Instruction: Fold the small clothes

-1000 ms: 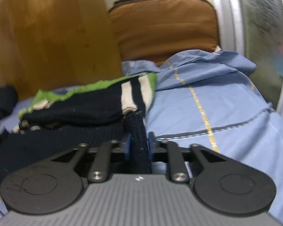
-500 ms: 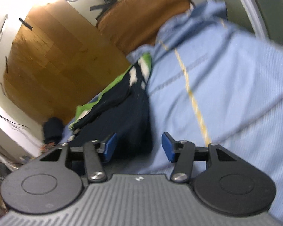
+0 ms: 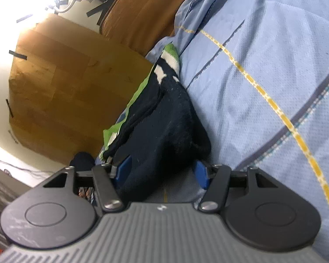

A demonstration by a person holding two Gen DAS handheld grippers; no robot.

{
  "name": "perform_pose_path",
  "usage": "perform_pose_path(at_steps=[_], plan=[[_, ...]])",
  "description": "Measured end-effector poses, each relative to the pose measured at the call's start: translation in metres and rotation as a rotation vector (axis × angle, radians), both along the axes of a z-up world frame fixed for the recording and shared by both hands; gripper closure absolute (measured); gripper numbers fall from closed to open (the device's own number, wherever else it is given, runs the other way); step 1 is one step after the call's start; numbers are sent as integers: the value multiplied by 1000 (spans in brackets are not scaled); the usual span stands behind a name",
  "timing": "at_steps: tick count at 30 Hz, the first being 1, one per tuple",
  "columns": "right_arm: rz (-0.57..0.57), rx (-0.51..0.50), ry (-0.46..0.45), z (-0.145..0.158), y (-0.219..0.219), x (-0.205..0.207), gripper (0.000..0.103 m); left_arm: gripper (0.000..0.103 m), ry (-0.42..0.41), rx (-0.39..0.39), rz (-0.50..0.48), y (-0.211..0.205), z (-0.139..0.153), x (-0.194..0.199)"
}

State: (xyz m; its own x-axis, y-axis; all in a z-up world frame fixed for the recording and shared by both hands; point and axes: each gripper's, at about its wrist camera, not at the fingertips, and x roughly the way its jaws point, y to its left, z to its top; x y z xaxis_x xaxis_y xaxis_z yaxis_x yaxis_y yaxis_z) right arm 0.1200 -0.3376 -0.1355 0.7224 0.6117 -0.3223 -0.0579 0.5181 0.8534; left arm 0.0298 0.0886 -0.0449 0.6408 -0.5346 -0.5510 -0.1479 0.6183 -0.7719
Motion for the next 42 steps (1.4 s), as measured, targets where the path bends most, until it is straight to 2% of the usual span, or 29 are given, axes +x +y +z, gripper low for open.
perform_pose_path(at_steps=[2, 4, 6, 8, 10, 15, 19, 21, 23, 26, 27, 28, 29, 30, 32, 34, 37, 39, 42], plan=[[-24, -4, -5, 1, 1, 3, 40, 31, 2, -13, 25, 2, -2, 4], [-46, -19, -12, 1, 3, 6, 41, 67, 30, 24, 54, 3, -1, 5], [-79, -59, -15, 2, 5, 10, 48, 84, 59, 41, 64, 8, -4, 7], [-95, -131, -13, 2, 9, 16, 84, 88, 65, 19, 60, 12, -8, 9], [-99, -136, 5, -1, 8, 17, 86, 89, 62, 44, 52, 13, -6, 5], [-85, -205, -88, 19, 15, -9, 88, 91, -15, 132, 26, 14, 19, -17], [-56, -225, -142, 34, 20, -35, 89, 91, -77, 140, 27, 29, 39, -41], [-54, -228, -150, 38, 21, -48, 89, 91, -62, 147, 11, 34, 41, -53], [-48, -229, -151, 38, 22, -64, 88, 91, -44, 187, -10, 32, 42, -65], [-37, -290, -138, 29, 27, -86, 88, 90, -10, 247, -44, 27, 33, -80], [-30, -303, -121, 21, 27, -90, 87, 87, 7, 263, -57, 24, 28, -81], [-21, -300, -99, 13, 28, -89, 83, 80, 25, 288, -67, 22, 23, -81], [-25, -295, -66, 3, 27, -86, 75, 76, 46, 315, -69, 23, 18, -80], [-49, -301, -33, -4, 24, -84, 75, 71, 49, 318, -68, 25, 17, -80], [-86, -267, -43, -9, 11, -85, 65, 64, 26, 328, -56, 31, 26, -81], [-161, -330, -77, 0, 3, -84, 60, 55, -50, 423, -9, 34, 43, -85], [-198, -454, -172, 16, 4, -76, 60, 48, -174, 556, 50, 31, 67, -82], [-183, -502, -217, 22, 12, -60, 59, 47, -219, 634, 46, 19, 72, -70], [-126, -554, -263, 24, 25, -32, 59, 47, -259, 732, -19, -6, 67, -48]])
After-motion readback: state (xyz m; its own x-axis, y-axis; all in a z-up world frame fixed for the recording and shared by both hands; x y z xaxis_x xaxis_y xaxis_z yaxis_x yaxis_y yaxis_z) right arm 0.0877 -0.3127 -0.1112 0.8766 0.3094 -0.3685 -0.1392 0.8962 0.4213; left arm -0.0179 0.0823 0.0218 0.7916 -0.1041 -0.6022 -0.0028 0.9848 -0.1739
